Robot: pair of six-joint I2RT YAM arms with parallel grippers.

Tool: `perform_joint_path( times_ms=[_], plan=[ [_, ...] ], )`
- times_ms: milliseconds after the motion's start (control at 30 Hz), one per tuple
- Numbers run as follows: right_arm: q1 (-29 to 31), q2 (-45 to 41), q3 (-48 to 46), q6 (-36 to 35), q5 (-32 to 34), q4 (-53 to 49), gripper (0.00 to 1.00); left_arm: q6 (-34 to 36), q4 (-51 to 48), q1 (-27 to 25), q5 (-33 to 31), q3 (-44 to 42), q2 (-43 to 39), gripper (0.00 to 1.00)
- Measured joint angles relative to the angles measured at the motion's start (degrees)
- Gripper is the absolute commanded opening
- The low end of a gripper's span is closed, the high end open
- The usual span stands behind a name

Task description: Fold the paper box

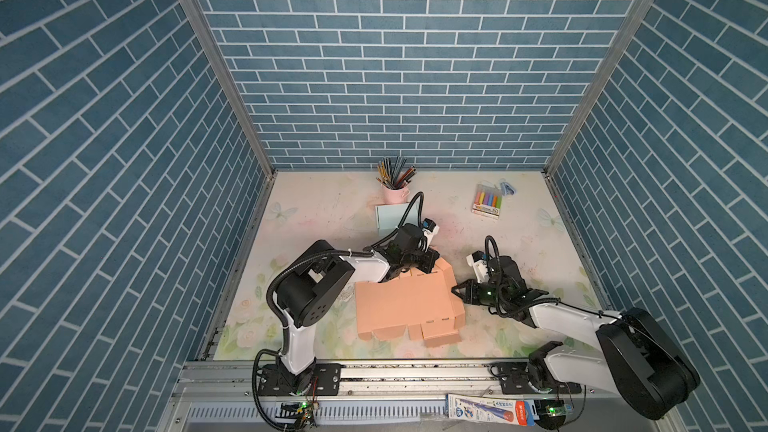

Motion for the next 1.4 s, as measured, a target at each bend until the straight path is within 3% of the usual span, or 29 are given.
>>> perform_joint_path(
  times_ms=[767, 1400],
  plan=[
    [0.0, -1.09, 1.25, -1.97, 0.83, -3.23, 0.01, -2.75, 0.7, -4.33, -0.13, -7.3, -6.91, 0.0],
    [6.93, -1.18, 10.62, -8.15, 7.89, -13.05, 0.0, -5.03, 2.89, 6.58, 1.62, -20.48, -20.57, 0.0]
  ],
)
